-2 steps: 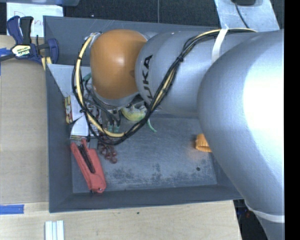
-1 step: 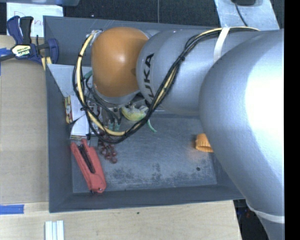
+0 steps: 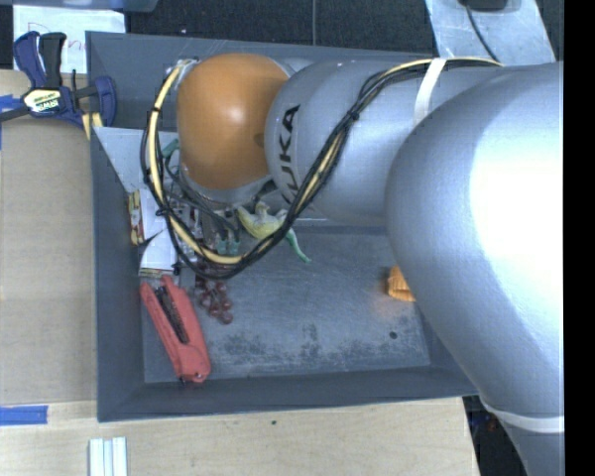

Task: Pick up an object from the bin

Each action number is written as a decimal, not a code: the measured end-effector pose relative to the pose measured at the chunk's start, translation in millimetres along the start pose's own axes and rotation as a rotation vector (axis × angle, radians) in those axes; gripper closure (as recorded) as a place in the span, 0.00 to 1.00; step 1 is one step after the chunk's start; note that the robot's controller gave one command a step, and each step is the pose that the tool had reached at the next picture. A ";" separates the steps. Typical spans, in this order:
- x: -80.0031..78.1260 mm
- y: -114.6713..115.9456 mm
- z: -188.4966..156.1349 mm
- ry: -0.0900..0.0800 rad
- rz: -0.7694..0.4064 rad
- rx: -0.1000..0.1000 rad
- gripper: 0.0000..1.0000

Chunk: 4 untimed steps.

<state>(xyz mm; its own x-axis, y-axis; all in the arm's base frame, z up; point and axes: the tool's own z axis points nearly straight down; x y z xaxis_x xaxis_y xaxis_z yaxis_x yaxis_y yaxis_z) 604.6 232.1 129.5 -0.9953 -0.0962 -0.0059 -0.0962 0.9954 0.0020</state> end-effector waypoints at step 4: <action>-15.8 -5.1 -21.0 -0.002 -0.257 -0.001 0.00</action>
Offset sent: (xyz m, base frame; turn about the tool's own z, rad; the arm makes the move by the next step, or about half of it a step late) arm 0.0186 -0.0125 -0.0352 -0.6462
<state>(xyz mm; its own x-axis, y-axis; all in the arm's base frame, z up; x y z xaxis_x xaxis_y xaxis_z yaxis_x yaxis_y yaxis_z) 620.7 228.5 150.6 -0.9383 -0.3456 -0.0080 -0.3457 0.9384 0.0013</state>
